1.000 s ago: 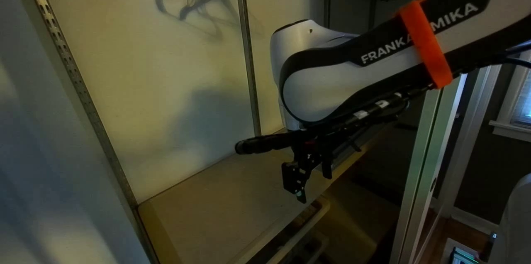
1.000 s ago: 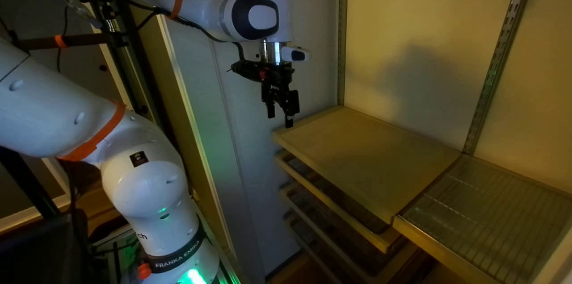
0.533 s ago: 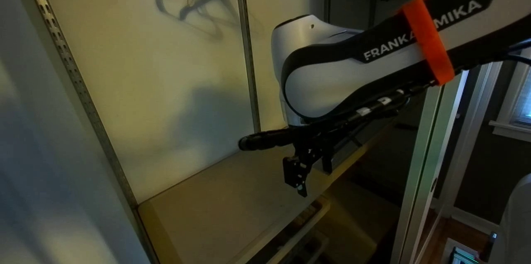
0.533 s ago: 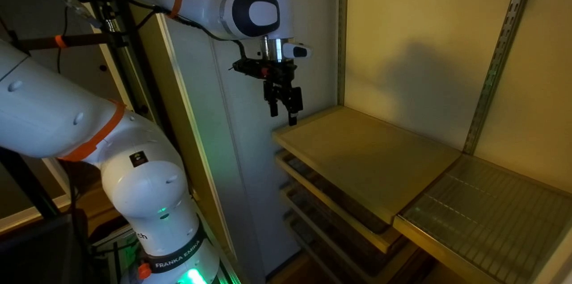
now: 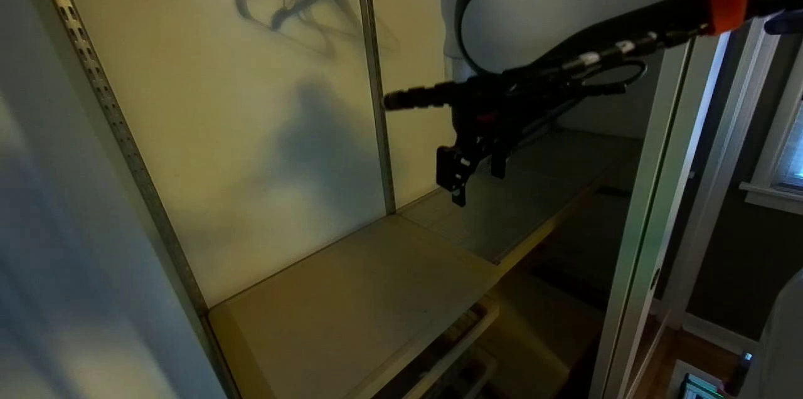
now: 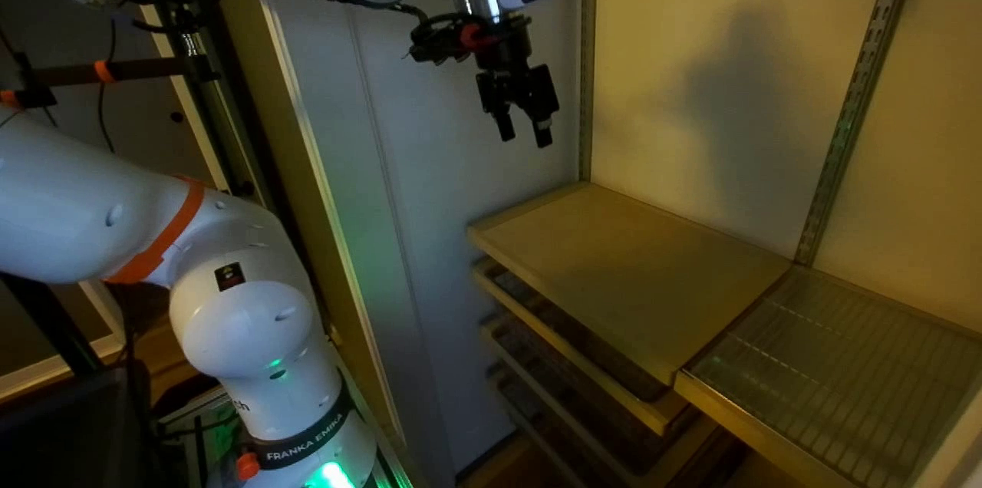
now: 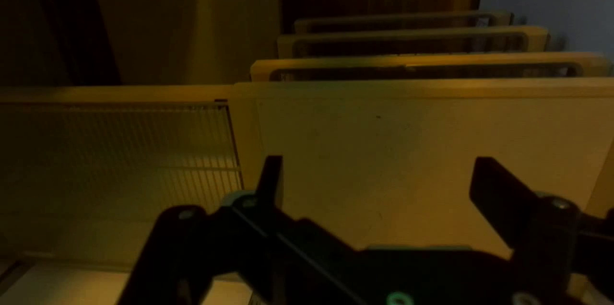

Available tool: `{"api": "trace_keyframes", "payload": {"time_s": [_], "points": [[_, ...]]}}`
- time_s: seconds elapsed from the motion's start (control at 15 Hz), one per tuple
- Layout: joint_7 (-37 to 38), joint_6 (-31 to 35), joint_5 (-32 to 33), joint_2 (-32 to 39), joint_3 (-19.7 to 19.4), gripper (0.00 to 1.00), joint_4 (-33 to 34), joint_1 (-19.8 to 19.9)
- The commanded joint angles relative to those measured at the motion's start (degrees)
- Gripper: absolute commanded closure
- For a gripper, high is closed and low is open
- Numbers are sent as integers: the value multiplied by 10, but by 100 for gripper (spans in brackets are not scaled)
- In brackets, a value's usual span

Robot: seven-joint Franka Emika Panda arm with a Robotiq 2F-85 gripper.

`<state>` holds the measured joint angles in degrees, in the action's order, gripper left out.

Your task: Remove one hanger from the rail.

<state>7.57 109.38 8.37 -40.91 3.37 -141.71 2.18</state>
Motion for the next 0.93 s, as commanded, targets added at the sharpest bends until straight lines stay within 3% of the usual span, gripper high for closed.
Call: {"api": "trace_keyframes", "payload": {"time_s": [0.0, 0.87], "points": [[-18, -42, 6, -28, -3, 0, 59, -2], [-97, -45, 12, -33, -5, 0, 240, -11]]}}
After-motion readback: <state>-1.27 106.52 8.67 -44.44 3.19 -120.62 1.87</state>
